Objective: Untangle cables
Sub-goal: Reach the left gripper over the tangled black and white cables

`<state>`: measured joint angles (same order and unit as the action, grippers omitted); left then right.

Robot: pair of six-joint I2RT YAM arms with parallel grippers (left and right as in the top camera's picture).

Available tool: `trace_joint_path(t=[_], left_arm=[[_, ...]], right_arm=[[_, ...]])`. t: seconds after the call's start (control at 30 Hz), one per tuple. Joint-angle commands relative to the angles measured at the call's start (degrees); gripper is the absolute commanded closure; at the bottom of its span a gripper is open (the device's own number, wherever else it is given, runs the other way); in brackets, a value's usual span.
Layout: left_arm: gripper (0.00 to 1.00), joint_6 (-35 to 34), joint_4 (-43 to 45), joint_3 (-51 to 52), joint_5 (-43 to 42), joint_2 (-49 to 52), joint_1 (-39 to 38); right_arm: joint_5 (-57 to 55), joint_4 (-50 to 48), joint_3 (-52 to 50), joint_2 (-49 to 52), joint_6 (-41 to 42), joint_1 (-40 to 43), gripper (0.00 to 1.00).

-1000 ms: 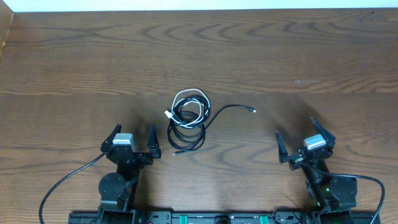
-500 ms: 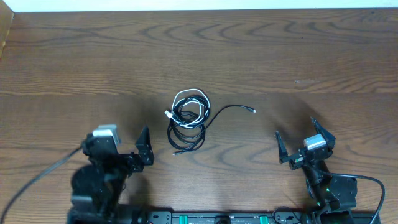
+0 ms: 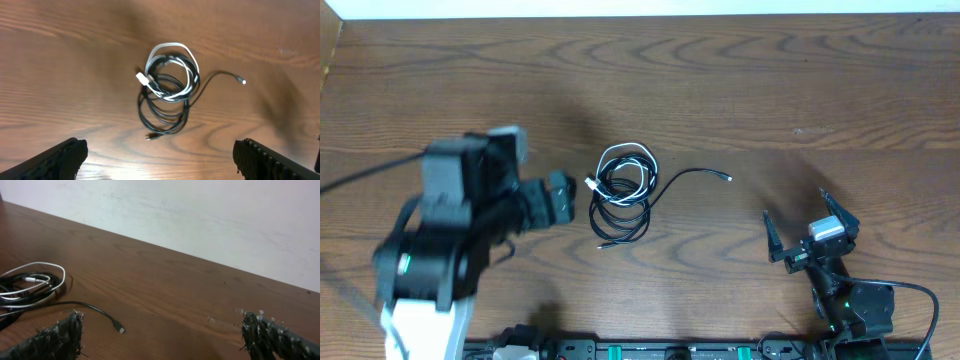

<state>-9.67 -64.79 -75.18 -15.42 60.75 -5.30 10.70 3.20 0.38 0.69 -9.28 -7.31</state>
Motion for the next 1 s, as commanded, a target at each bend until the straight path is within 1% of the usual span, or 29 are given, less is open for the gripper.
trace_joint_path(t=[0.0, 0.07, 0.1, 0.17, 0.2, 0.23, 0.3, 0.5, 0.63, 0.67, 0.77, 0.8, 0.9, 0.97], left_arm=[[0.02, -0.50, 1.09, -0.72, -4.50, 5.95, 0.13], [0.02, -0.59, 2.73, -0.70, -4.98, 9.49, 0.13], [0.22, -0.57, 3.98, -0.70, -6.12, 11.34, 0.07], [0.86, -1.29, 5.75, -0.70, -8.81, 14.73, -0.04], [0.92, -3.10, 6.62, -0.70, -9.81, 16.52, -0.15], [0.93, -5.64, 7.65, -0.70, -9.77, 18.69, -0.33], [0.92, -7.54, 9.77, -0.70, -8.90, 21.97, -0.96], [0.92, -17.07, 16.50, -0.70, -2.60, 32.26, -3.54], [0.61, -22.56, 21.57, -0.70, -0.35, 37.73, -4.81], [0.57, -24.39, 22.64, -0.70, -0.37, 38.93, -5.03], [0.54, -28.52, 26.05, -0.70, -0.35, 42.18, -5.88], [0.51, -29.51, 27.39, -0.70, -0.35, 43.21, -6.32], [0.51, -31.87, 31.67, -0.70, -0.33, 46.14, -8.07], [0.47, -33.00, 34.16, -0.70, -0.31, 47.84, -9.25]], right_arm=[[-0.02, 0.26, -0.07, -0.31, 0.63, -0.24, 0.01], [-0.02, 0.26, -0.07, -0.31, 0.63, -0.24, 0.01], [-0.02, 0.26, -0.07, -0.31, 0.63, -0.24, 0.01], [0.00, 0.26, -0.07, -0.31, 0.63, -0.24, 0.01], [-0.02, 0.26, -0.07, -0.31, 0.63, -0.24, 0.01], [-0.02, 0.26, -0.07, -0.31, 0.63, -0.24, 0.01], [0.00, 0.26, -0.07, -0.31, 0.63, -0.24, 0.01], [-0.02, 0.26, -0.07, -0.31, 0.63, -0.24, 0.01], [-0.02, 0.26, -0.07, -0.31, 0.63, -0.24, 0.01], [0.00, 0.26, -0.07, -0.31, 0.63, -0.24, 0.01], [0.00, 0.26, -0.07, -0.31, 0.63, -0.24, 0.01], [0.00, 0.26, -0.07, -0.31, 0.63, -0.24, 0.01], [-0.02, 0.26, -0.07, -0.31, 0.63, -0.24, 0.01], [-0.02, 0.26, -0.07, -0.31, 0.63, -0.24, 0.01]])
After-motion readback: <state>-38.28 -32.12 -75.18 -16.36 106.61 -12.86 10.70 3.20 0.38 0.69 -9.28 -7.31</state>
